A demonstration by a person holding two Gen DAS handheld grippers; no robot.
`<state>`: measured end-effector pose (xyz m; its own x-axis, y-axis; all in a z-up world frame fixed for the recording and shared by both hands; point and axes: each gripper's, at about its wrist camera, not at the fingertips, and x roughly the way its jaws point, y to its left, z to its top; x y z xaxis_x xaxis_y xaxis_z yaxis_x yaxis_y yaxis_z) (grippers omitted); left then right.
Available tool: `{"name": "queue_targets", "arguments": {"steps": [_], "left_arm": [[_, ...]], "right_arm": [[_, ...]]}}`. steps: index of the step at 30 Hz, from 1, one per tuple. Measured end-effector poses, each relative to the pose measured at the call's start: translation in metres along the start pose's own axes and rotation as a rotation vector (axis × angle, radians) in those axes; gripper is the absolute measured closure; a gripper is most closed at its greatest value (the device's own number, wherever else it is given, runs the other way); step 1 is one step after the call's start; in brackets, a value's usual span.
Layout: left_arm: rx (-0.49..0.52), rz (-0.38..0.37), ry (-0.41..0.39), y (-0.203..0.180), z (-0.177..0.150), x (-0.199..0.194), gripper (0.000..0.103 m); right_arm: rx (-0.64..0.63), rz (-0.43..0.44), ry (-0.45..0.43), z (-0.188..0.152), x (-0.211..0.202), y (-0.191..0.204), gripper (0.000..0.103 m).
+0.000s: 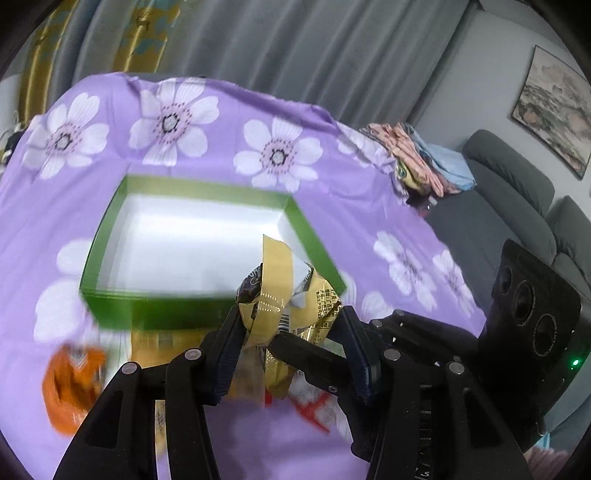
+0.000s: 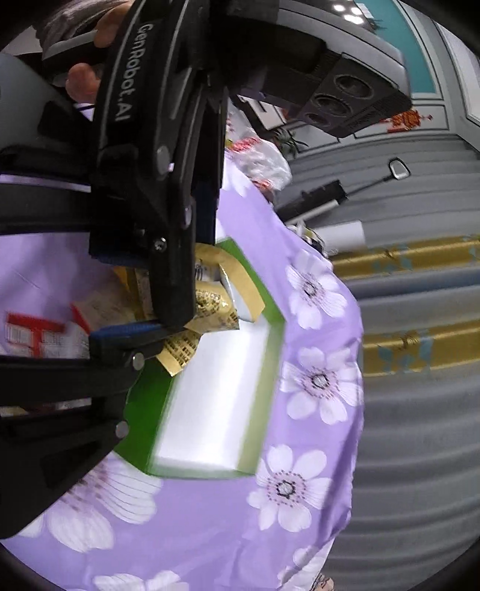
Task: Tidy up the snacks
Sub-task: 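Carry the gold snack over the green box and open the left gripper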
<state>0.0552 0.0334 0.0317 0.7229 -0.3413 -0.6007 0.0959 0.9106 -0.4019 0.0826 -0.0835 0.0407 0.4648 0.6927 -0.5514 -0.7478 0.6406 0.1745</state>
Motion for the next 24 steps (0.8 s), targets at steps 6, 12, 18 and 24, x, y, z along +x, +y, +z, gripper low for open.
{"name": "queue_targets", "arguments": {"steps": [6, 12, 18, 24], "left_arm": [[-0.023, 0.008, 0.015, 0.016, 0.043, 0.031, 0.051], [-0.111, -0.017, 0.075, 0.050, 0.057, 0.060, 0.051], [-0.158, 0.010, 0.115, 0.067, 0.054, 0.080, 0.051], [-0.160, 0.036, 0.124, 0.069, 0.052, 0.087, 0.029]], "right_arm": [[0.027, 0.006, 0.029, 0.028, 0.037, -0.026, 0.077], [0.042, 0.006, 0.101, 0.031, 0.072, -0.037, 0.076], [0.048, -0.006, 0.161, 0.031, 0.098, -0.041, 0.068], [0.065, -0.017, 0.176, 0.031, 0.102, -0.044, 0.044]]}}
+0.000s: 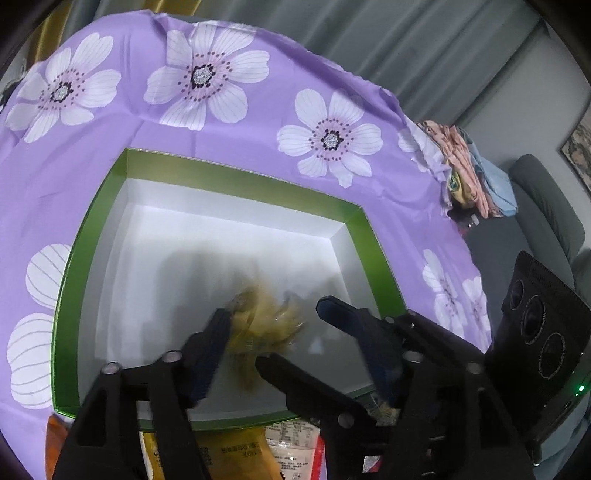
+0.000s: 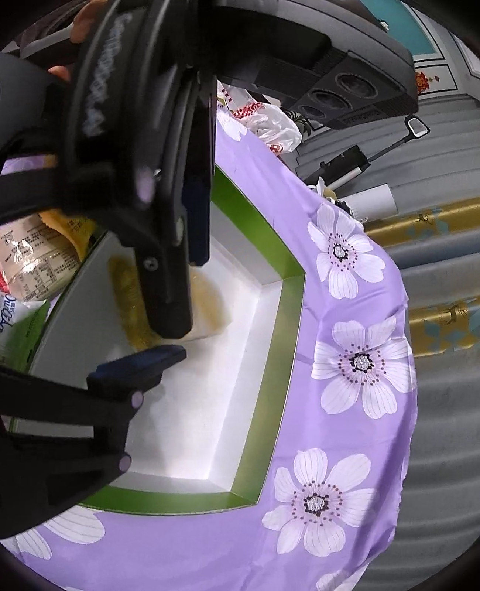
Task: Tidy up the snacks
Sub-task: 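Carry the gold snack over the green box and open the left gripper, then grasp the white Oishi snack bag with the left gripper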
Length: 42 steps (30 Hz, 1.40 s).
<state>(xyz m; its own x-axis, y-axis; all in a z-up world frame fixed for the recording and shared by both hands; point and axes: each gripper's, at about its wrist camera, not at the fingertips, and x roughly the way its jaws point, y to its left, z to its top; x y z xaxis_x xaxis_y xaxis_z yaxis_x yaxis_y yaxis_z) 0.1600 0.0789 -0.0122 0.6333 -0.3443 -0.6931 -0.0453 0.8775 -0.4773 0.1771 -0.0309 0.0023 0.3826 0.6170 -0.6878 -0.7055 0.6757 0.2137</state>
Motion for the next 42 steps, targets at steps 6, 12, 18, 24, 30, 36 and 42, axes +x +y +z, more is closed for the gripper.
{"name": "queue_targets", "arguments": {"steps": [6, 12, 18, 24, 30, 36, 42], "left_arm": [[0.028, 0.058, -0.053, -0.004, 0.000, -0.016, 0.021], [0.030, 0.098, -0.108, -0.005, -0.012, -0.046, 0.010], [0.024, 0.061, -0.110, -0.012, -0.035, -0.068, 0.010], [0.050, 0.066, -0.126, -0.025, -0.067, -0.085, 0.010], [0.052, 0.077, -0.110, -0.031, -0.095, -0.082, 0.004], [0.066, 0.094, -0.070, -0.043, -0.117, -0.068, 0.004], [0.096, 0.070, -0.033, -0.059, -0.130, -0.055, 0.003]], "right_arm": [[0.020, -0.020, -0.035, 0.000, -0.020, -0.009, 0.037], [0.078, -0.043, -0.094, -0.017, -0.068, -0.027, 0.028], [0.134, -0.055, -0.126, -0.044, -0.109, -0.038, 0.017], [0.176, -0.058, -0.119, -0.080, -0.137, -0.044, 0.017], [0.146, -0.034, -0.071, -0.106, -0.141, -0.036, 0.018], [0.083, -0.001, -0.007, -0.126, -0.128, -0.023, 0.018], [0.003, 0.019, 0.022, -0.124, -0.113, -0.014, 0.018]]}}
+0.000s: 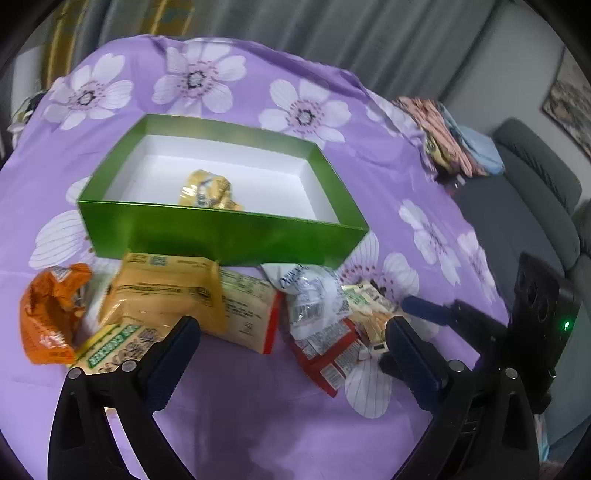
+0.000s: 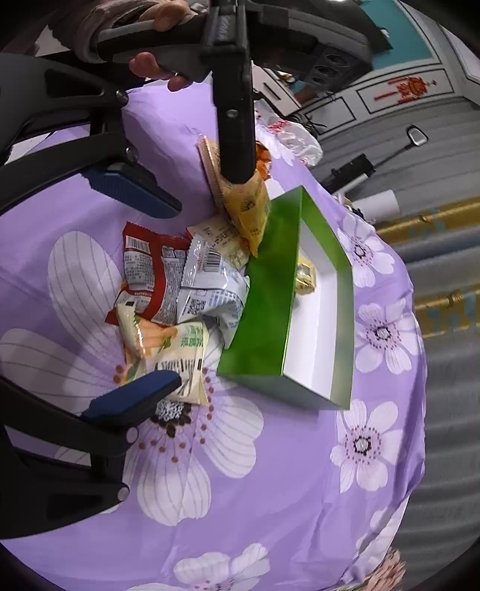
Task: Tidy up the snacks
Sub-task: 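Grasp the white Oishi snack bag with the left gripper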
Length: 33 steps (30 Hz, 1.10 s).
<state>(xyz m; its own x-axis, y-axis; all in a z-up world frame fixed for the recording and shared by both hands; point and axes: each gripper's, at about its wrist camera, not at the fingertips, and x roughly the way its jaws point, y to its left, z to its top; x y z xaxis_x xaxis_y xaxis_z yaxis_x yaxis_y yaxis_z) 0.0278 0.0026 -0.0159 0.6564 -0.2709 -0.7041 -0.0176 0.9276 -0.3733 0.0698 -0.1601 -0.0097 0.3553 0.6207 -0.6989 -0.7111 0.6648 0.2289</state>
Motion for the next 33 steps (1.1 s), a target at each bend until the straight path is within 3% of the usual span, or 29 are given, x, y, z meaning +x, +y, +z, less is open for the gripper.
{"name": "queue_targets", "arguments": {"steps": [15, 24, 27, 29, 33], "left_arm": [[0.091, -0.016, 0.094, -0.024, 0.011, 0.047, 0.003], [0.071, -0.024, 0.134, -0.019, 0.015, 0.069, 0.003], [0.067, -0.016, 0.158, -0.017, 0.015, 0.075, 0.009], [0.052, -0.017, 0.163, -0.014, 0.017, 0.077, 0.026], [0.028, -0.036, 0.159, -0.010, 0.019, 0.077, 0.044]], "right_arm": [[-0.082, 0.094, 0.066, 0.017, 0.038, 0.004, 0.021], [-0.123, 0.115, 0.111, 0.021, 0.054, 0.008, 0.035], [-0.134, 0.137, 0.146, 0.023, 0.062, 0.009, 0.047], [-0.143, 0.120, 0.160, 0.021, 0.067, 0.010, 0.052], [-0.132, 0.118, 0.150, 0.021, 0.066, 0.006, 0.060]]}}
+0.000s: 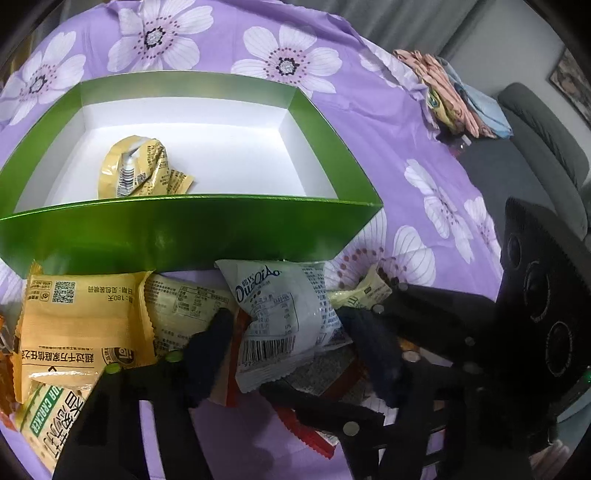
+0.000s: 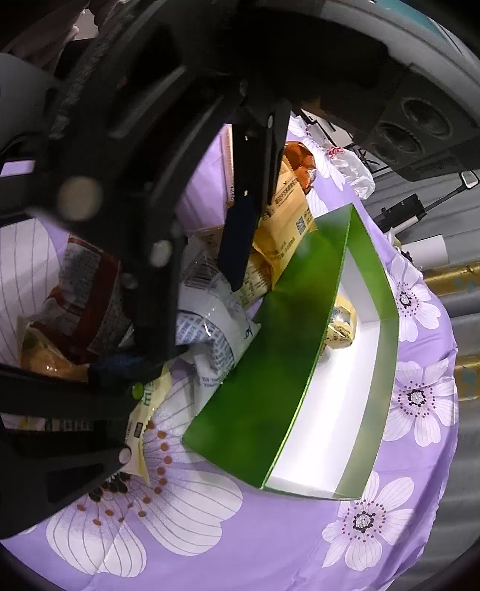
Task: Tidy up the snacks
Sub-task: 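Grasp the white Oishi snack bag with the left gripper, then lower the white Oishi bag into the green box and release it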
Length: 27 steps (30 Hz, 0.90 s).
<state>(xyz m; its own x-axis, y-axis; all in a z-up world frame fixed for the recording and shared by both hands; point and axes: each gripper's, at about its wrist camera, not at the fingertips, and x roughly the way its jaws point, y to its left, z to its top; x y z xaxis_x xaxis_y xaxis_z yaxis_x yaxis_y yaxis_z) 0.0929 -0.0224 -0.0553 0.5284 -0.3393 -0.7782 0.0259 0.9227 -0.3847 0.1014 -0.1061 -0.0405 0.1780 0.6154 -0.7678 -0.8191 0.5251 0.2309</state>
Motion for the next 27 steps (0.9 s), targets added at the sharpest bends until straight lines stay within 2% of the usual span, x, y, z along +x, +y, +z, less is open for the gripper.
{"name": "queue_targets", "arguments": {"steps": [3, 10, 19, 27], "left_arm": [[-0.003, -0.011, 0.006, 0.002, 0.001, 0.001, 0.048], [0.024, 0.003, -0.040, -0.006, 0.000, -0.017, 0.050], [0.070, 0.011, -0.138, -0.024, 0.003, -0.060, 0.050], [0.087, 0.033, -0.207, -0.026, 0.022, -0.083, 0.050]], "right_arm": [[0.004, -0.010, -0.004, -0.001, 0.000, -0.003, 0.069], [-0.017, -0.011, -0.055, 0.003, -0.015, 0.007, 0.073], [-0.060, -0.049, -0.154, 0.016, -0.052, 0.026, 0.074], [-0.090, -0.068, -0.216, 0.037, -0.060, 0.029, 0.074]]}}
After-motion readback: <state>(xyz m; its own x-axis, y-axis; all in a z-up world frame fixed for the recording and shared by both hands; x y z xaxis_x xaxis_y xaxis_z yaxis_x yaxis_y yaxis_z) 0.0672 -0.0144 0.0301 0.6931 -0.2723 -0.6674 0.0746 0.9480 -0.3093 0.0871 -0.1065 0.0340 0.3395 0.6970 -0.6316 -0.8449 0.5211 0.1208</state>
